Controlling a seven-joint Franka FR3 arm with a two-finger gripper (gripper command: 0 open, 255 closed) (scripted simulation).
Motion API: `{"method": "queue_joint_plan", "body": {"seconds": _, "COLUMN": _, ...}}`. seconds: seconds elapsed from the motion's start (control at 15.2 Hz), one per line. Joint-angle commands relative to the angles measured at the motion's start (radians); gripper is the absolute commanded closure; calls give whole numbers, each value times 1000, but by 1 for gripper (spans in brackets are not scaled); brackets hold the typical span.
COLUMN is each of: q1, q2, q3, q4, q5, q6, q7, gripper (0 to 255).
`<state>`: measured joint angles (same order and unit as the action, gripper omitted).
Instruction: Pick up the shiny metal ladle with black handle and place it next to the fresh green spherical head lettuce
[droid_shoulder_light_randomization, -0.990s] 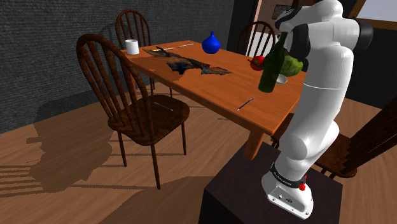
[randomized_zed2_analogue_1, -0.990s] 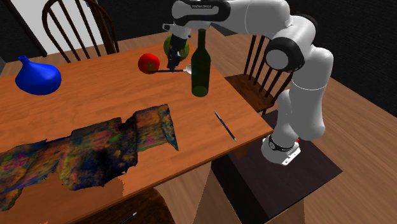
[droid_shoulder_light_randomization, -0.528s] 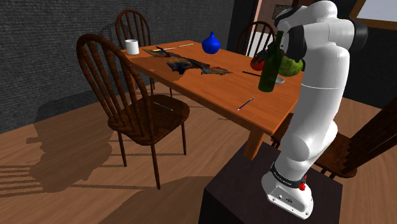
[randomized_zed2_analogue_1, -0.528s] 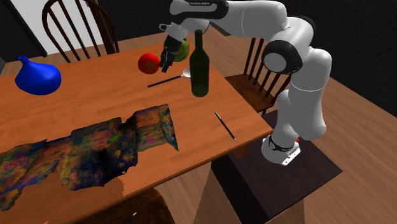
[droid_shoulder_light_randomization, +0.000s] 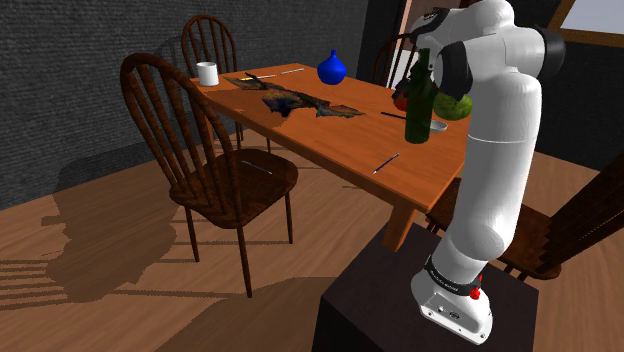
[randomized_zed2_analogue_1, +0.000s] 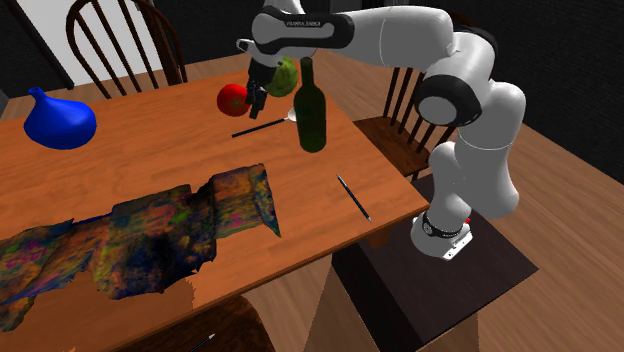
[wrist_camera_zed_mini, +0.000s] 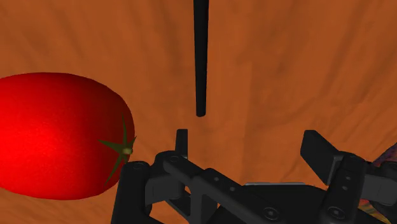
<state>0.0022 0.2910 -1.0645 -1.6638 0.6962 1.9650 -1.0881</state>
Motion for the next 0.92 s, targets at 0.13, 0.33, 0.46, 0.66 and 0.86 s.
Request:
{"method": "queue_joint_plan", "body": {"seconds": 0.13, "q1": 47, "q2": 18, "q3": -49, "q4": -10, "q5": 65, "q6": 18, "q7": -22, "gripper": 0}}
{"method": "queue_joint_plan", "body": {"seconds": 0.33, "q1": 80, "q2": 47, "q3": -95, "q4": -25, "q5": -58, "q6": -4, "q7": -31, "gripper": 0}}
{"method": "queue_joint_plan", "body": {"seconds": 0.46, "q1": 112, "q2": 79, "q3": -145, "q4": -35, "q5": -124, "q6": -22, "q7": -49, "gripper": 0}}
{"method": "queue_joint_plan", "body": {"seconds": 0.66, "q1": 186, "q2": 190, "q3": -281, "q4": -42, "q5": -132, "q6": -71, "q7": -122, "gripper": 0}}
{"method": "queue_joint_plan", "body": {"seconds": 0.86, "q1": 164, "q2": 159, "q3": -255, "q4": 8, "q5": 158, "q6": -76, "q7": -99, "gripper": 0}}
